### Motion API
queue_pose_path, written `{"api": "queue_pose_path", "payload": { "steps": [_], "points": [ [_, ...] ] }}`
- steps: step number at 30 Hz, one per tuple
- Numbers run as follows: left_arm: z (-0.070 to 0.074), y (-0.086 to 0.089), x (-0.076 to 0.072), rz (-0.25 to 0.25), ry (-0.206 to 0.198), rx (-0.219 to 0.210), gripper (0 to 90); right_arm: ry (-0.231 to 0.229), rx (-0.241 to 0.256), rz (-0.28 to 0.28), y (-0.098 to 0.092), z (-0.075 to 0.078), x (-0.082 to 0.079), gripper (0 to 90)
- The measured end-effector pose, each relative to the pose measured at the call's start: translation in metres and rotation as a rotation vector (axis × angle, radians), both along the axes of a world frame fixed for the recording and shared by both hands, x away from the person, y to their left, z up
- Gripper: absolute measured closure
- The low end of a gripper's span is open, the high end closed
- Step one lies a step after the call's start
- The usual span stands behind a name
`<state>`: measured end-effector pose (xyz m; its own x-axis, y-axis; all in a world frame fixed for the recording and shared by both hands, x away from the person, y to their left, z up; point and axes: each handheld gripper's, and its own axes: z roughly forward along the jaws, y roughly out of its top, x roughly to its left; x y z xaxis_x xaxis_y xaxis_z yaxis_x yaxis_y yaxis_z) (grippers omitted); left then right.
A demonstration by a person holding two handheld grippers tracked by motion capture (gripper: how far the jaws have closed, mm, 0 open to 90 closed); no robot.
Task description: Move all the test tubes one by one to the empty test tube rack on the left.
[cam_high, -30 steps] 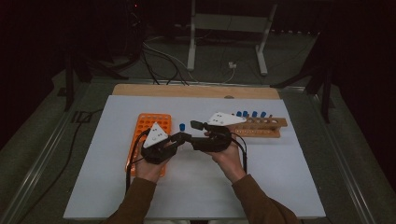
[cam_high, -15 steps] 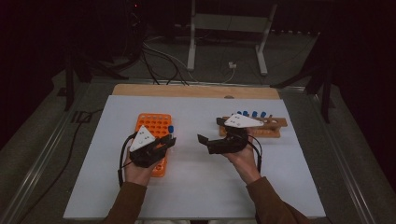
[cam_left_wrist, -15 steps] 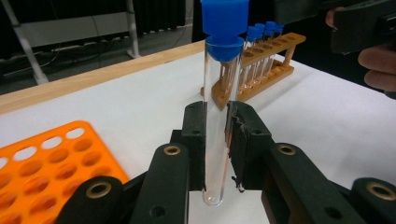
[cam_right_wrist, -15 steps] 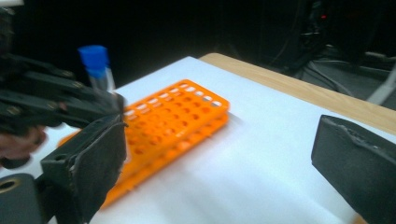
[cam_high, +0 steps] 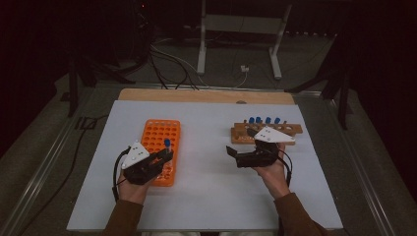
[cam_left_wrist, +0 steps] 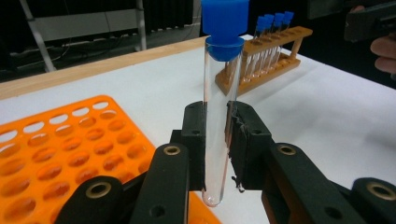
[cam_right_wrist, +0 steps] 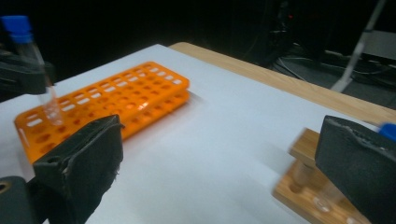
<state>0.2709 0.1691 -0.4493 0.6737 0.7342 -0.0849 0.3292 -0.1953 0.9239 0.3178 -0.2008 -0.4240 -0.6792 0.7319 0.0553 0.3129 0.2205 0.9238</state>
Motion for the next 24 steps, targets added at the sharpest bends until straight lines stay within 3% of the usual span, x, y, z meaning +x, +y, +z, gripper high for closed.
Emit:
{"api": "queue_pose_path", "payload": {
  "steps": [10, 19, 24],
  "points": [
    [-0.015, 0.006, -0.014, -0.011, 0.016, -0.003, 77.8, 0.001, 0.012, -0.061, -0.029, -0.007, -0.005, 1.1],
    [-0.027, 0.004, -0.018, -0.017, 0.044, 0.052, 77.7, 0.001, -0.007, -0.105, -0.052, -0.016, -0.014, 1.2],
    [-0.034, 0.003, -0.021, -0.011, 0.077, 0.119, 77.7, 0.003, 0.005, -0.127, -0.065, -0.019, -0.018, 1.2]
  ]
}}
